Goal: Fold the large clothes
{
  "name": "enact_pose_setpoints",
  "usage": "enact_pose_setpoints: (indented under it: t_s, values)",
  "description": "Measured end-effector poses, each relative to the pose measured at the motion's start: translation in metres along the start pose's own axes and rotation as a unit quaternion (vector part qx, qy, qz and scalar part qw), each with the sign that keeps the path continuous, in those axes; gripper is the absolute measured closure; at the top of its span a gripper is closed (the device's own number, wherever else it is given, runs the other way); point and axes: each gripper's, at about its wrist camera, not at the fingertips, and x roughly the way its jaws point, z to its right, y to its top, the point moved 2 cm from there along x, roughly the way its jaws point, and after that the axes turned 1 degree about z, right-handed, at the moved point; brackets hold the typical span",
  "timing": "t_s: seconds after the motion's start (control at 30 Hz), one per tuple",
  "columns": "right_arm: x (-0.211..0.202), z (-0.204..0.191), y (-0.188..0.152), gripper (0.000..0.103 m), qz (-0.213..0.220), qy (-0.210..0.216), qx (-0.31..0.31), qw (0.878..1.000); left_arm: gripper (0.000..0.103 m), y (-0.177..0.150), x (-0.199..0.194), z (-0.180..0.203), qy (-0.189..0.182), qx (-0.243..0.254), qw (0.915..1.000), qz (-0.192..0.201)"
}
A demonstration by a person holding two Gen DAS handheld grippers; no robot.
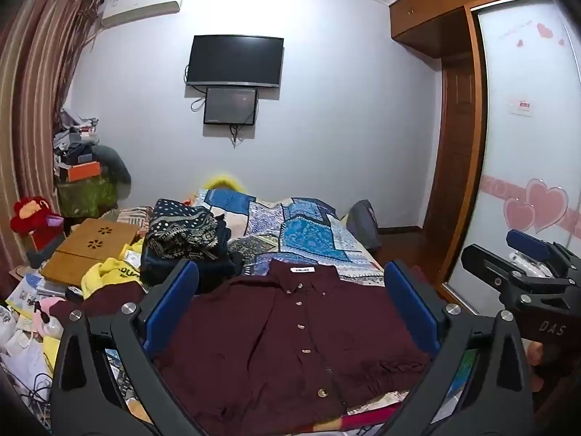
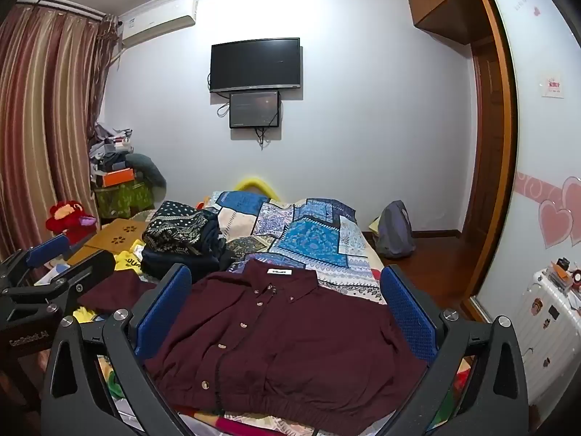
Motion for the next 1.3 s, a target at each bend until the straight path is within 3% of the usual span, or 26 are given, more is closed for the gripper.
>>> enact_pose_setpoints:
  t_s: [0.2, 1.3]
  values:
    - [-0.005, 0.005, 0.0, 0.0, -0.003, 0.003, 0.003, 1.0, 0.0, -0.003, -0.005, -0.003, 0.0, 0.001, 0.9999, 0.012]
    - [0.001, -0.002, -0.004, 0.0, -0.003, -0.001, -0.014, 1.0, 0.0, -0.006, 0.005, -0.009, 0.012, -0.002, 0.9999, 0.001]
